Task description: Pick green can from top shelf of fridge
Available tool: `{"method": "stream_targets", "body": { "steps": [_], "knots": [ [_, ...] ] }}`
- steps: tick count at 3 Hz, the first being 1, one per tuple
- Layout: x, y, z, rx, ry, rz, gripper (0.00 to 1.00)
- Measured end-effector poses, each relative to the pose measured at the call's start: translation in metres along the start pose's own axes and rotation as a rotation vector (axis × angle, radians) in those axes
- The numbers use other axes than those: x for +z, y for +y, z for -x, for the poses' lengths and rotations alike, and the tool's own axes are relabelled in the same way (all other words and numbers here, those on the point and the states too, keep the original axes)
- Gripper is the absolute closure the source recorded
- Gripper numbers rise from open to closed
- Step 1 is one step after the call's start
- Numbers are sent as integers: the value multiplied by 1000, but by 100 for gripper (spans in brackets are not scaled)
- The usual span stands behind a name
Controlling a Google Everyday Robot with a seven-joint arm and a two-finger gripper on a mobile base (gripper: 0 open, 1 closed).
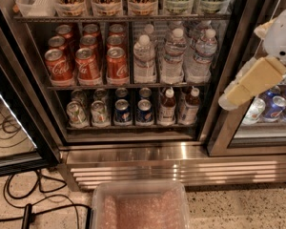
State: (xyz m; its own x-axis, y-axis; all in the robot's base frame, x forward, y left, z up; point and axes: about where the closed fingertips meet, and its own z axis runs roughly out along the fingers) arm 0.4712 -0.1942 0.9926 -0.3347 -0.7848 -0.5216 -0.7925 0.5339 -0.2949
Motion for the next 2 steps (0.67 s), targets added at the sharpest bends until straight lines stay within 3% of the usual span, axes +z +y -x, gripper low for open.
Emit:
{"method": "stream_targets", "body": {
  "steps": [2],
  "knots": [
    [3,-1,3,22,-55,-37,0]
  ]
}}
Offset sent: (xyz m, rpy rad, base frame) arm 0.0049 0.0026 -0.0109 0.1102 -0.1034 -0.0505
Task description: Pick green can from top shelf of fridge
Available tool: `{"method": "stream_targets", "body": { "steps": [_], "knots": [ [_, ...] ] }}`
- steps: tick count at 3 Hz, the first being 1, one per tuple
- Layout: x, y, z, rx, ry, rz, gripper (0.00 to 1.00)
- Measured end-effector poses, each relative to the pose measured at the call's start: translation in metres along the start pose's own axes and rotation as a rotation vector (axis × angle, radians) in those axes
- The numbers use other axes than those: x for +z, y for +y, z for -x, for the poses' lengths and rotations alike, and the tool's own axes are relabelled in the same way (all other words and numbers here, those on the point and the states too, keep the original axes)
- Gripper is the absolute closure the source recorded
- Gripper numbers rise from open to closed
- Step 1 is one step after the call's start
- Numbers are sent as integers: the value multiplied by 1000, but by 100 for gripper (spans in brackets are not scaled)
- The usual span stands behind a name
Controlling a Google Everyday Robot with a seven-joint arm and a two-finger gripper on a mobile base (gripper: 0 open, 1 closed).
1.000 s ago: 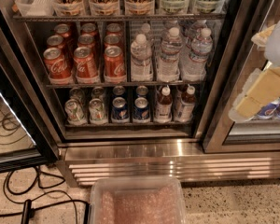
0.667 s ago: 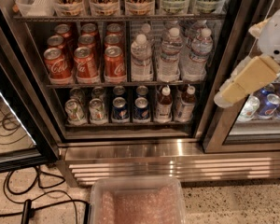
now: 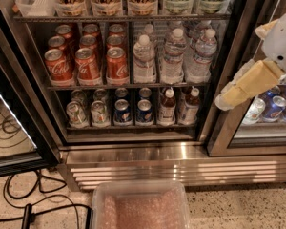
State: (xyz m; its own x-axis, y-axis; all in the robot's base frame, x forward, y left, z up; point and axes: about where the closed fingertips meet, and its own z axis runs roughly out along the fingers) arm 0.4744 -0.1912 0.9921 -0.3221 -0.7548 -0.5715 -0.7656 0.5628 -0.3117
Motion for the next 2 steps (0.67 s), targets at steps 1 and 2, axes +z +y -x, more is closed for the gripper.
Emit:
{"method": "stream_targets", "body": {
  "steps": [1,2],
  "knots": [
    [14,0,7,-41,-66,-67,0],
    [25,-20,31,-69,-172,-159,0]
  ]
}}
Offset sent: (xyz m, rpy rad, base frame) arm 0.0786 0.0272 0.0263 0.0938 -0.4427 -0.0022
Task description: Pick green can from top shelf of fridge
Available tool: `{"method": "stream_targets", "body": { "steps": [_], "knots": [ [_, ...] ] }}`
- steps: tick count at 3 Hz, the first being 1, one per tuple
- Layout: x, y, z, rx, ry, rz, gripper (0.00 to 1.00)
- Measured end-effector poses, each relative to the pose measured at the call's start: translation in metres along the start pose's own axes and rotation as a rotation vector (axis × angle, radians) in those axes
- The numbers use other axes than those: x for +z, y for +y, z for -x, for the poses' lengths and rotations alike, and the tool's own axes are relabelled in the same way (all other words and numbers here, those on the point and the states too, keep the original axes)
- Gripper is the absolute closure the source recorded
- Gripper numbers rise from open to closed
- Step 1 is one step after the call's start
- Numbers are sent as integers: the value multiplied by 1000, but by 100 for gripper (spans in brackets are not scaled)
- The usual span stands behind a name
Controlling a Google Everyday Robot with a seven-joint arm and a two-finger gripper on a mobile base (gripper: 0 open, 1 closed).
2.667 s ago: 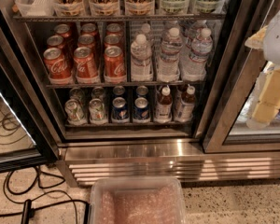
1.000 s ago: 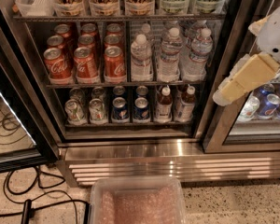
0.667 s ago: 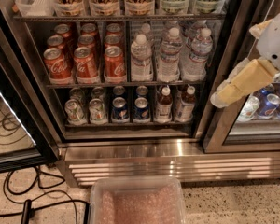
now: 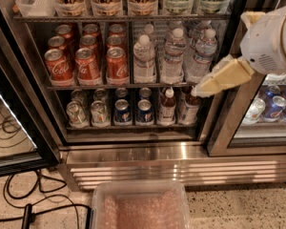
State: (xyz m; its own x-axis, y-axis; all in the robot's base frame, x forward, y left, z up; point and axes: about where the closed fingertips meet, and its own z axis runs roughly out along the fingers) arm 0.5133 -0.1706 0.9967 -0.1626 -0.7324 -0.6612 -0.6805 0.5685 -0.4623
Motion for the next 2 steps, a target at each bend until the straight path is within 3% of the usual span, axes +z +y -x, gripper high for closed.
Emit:
{"method": "stream_targets", "body": {
  "steps": [1,2],
  "knots": [
    [12,-22,18,54,-89,-60,0],
    [12,-41,25,136,-114,-142,0]
  ]
}}
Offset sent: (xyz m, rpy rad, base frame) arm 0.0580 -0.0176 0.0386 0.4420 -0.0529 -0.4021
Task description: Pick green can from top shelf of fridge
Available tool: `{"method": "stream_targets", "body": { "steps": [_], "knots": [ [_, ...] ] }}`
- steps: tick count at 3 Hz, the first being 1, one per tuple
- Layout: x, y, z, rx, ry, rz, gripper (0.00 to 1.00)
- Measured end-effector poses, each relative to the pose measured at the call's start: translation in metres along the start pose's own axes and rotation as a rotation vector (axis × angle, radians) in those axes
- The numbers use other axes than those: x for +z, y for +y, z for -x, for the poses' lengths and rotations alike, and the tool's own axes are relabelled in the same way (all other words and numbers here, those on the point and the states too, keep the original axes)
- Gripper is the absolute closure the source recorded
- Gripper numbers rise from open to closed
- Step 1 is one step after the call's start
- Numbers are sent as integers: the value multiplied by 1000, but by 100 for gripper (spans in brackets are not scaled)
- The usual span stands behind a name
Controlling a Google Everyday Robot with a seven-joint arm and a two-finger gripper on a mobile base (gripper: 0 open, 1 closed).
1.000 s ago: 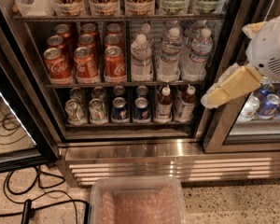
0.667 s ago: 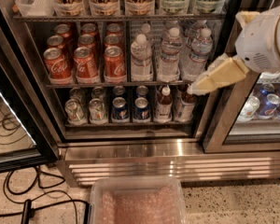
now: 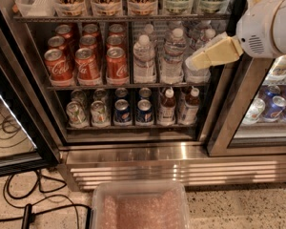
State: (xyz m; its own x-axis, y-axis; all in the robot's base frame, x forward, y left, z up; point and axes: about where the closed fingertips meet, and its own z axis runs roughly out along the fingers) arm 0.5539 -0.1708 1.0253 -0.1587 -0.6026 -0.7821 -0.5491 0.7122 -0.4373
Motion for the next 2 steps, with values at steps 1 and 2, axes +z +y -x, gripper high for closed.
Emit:
{"method": "stream_targets", "body": {
  "steps": [1,2],
  "knots": [
    [-9,-8,7,68,0,-91,0],
    [-20,-8,7,131,14,-159,0]
  ]
}}
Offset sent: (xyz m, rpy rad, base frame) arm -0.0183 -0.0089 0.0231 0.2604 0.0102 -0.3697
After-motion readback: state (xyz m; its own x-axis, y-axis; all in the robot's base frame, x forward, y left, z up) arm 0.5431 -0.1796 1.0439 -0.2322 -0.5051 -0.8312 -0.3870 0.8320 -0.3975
